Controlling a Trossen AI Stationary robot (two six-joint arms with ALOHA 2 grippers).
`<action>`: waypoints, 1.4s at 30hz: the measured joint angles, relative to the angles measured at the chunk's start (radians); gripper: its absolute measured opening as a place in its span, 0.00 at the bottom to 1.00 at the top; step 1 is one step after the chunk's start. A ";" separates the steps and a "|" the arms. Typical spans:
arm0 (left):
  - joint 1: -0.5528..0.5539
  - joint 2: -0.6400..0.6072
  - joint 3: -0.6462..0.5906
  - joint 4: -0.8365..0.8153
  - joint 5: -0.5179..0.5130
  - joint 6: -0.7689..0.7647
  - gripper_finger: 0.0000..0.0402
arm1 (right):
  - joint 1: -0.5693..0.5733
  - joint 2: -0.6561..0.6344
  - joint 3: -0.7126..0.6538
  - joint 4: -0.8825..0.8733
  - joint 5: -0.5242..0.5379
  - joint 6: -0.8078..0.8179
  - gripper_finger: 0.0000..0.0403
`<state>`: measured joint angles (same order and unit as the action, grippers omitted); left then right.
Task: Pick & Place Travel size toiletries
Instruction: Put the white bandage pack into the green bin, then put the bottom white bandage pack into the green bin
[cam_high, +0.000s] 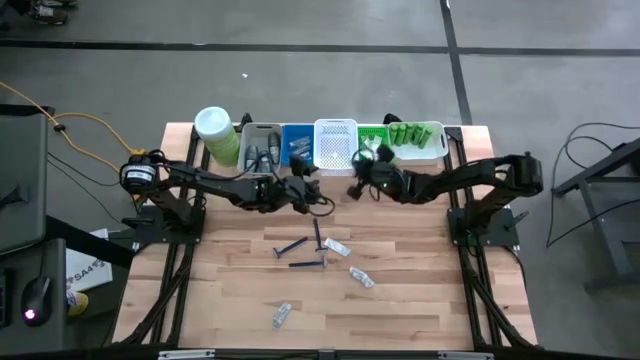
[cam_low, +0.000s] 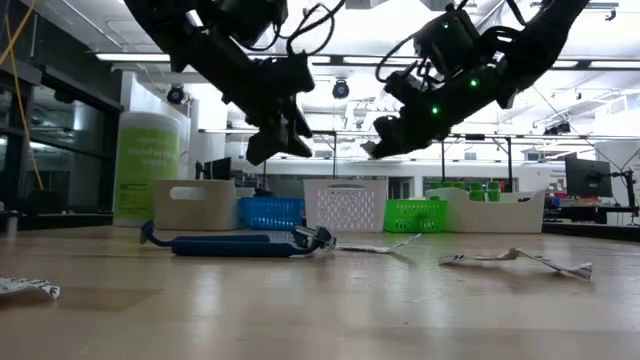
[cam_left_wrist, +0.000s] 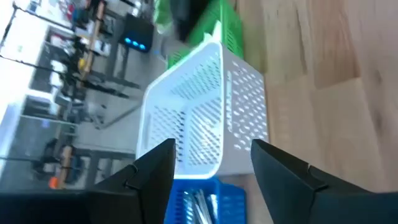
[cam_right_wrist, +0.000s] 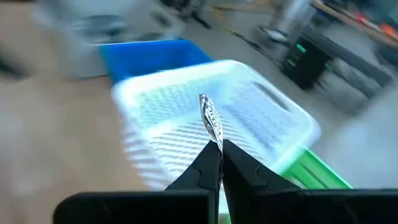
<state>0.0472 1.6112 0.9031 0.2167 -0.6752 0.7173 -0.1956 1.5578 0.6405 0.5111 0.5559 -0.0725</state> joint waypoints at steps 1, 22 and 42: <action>0.001 0.000 0.000 -0.015 0.005 -0.016 0.52 | -0.016 -0.018 0.000 -0.023 0.020 0.036 0.01; 0.124 -0.027 -0.001 -0.186 0.225 -0.228 0.52 | -0.363 -0.099 0.000 -0.387 -0.225 0.446 0.08; 0.123 -0.078 -0.001 -0.290 0.222 -0.328 0.52 | -0.361 -0.099 0.000 -0.395 -0.249 0.470 0.56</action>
<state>0.1703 1.5333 0.9022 -0.0729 -0.4531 0.3892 -0.5564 1.4590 0.6403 0.1156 0.3074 0.3973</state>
